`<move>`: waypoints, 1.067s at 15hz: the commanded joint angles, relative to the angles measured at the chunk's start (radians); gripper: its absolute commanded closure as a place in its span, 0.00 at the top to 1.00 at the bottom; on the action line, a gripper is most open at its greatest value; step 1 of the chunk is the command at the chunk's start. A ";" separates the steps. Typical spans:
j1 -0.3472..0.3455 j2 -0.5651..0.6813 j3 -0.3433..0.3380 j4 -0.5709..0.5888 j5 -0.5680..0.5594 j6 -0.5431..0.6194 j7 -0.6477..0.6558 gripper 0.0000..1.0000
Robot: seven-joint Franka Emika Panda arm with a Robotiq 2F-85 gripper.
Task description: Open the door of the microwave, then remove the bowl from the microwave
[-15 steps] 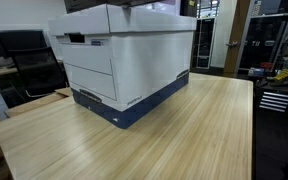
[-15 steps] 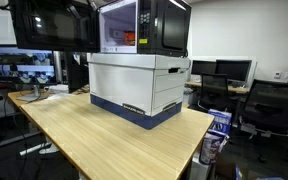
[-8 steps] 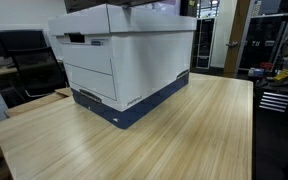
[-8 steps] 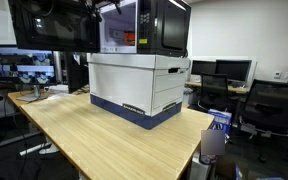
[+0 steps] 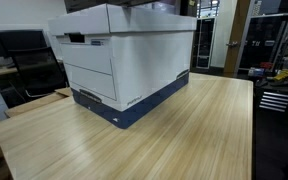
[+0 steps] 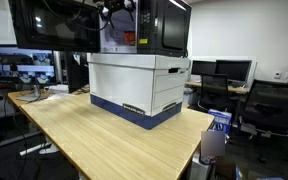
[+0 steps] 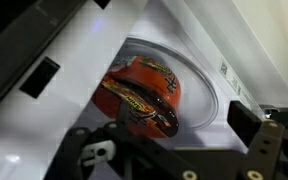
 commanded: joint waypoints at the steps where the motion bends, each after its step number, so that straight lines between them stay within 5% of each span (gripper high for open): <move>1: -0.027 0.051 0.009 0.031 0.120 -0.018 -0.184 1.00; 9: -0.080 0.067 0.055 -0.003 0.302 -0.007 -0.448 1.00; 13: -0.128 0.081 0.104 -0.034 0.322 -0.009 -0.479 1.00; 14: -0.139 0.081 0.116 -0.048 0.322 -0.003 -0.484 0.84; 16: -0.152 0.066 0.133 -0.079 0.361 0.043 -0.534 0.78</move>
